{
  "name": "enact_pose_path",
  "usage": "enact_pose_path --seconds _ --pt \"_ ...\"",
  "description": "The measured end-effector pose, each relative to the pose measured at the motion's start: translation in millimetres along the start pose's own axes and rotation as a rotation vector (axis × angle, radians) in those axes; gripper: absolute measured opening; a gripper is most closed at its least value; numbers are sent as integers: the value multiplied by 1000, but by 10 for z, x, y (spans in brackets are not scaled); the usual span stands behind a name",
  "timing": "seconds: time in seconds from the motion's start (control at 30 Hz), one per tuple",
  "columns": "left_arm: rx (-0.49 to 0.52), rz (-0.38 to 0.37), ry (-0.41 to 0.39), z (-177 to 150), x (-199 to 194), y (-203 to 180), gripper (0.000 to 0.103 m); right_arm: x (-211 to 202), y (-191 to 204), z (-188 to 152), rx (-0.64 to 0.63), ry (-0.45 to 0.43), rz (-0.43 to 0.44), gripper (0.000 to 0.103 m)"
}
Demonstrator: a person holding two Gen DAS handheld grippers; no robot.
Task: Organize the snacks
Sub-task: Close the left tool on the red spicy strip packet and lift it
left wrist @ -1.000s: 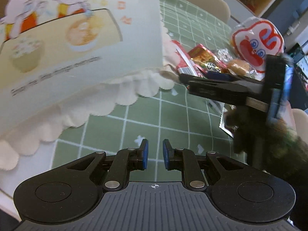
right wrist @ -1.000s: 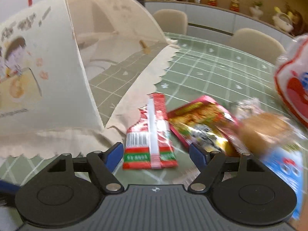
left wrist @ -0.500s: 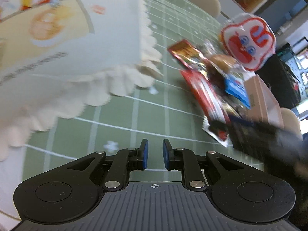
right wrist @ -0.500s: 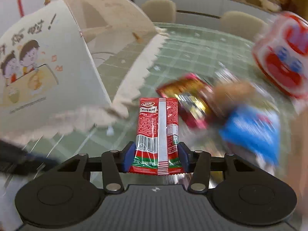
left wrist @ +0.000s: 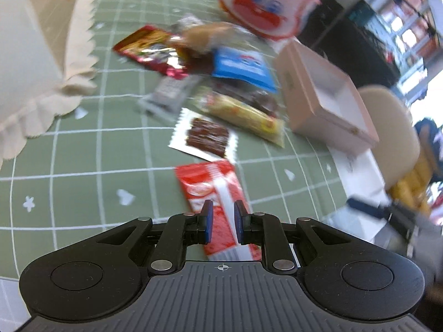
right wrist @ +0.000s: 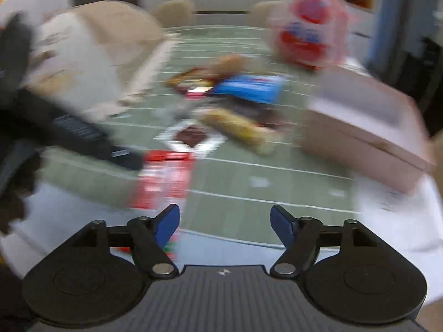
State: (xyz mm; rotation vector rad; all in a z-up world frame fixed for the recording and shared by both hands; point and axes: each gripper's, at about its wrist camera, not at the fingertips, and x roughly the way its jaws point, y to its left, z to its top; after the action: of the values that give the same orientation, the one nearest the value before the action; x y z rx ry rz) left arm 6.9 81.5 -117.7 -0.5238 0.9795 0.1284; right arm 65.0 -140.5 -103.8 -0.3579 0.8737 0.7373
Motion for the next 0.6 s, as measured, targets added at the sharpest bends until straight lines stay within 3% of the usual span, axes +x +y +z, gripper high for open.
enact_pose_path --seconds 0.17,0.27,0.37,0.47,0.6 --pt "240 155 -36 -154 137 -577 19 220 -454 -41 137 37 -101 81" --pt "370 266 -15 -293 312 -772 24 353 -548 -34 127 71 -114 81" --pt "345 329 -23 -365 318 -728 25 384 -487 24 48 56 -31 81" --pt "238 384 -32 -373 249 -598 29 421 -302 82 -60 50 81 81" --pt "89 355 -62 -386 176 -496 28 513 -156 99 -147 69 224 82"
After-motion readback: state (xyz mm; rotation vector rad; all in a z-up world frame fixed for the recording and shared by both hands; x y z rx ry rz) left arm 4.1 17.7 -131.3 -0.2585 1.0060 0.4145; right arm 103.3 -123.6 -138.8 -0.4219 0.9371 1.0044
